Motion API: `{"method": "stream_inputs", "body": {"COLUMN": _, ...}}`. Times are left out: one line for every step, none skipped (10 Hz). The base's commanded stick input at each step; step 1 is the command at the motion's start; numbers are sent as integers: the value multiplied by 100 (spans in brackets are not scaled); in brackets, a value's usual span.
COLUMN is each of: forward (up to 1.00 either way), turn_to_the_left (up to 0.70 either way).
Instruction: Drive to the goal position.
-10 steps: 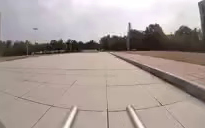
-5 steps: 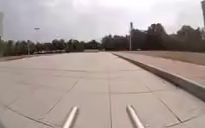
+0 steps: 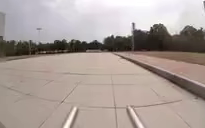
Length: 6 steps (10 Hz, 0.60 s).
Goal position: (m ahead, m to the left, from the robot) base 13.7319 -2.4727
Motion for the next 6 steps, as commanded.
{"method": "stream_inputs", "body": {"forward": 70, "turn_to_the_left": 0}}
{"method": "stream_inputs", "body": {"forward": 70, "turn_to_the_left": 0}}
{"method": "stream_inputs", "body": {"forward": 70, "turn_to_the_left": 0}}
{"method": "stream_inputs", "body": {"forward": 70, "turn_to_the_left": 0}}
{"method": "stream_inputs", "body": {"forward": 70, "turn_to_the_left": 0}}
{"method": "stream_inputs", "body": {"forward": 70, "turn_to_the_left": 0}}
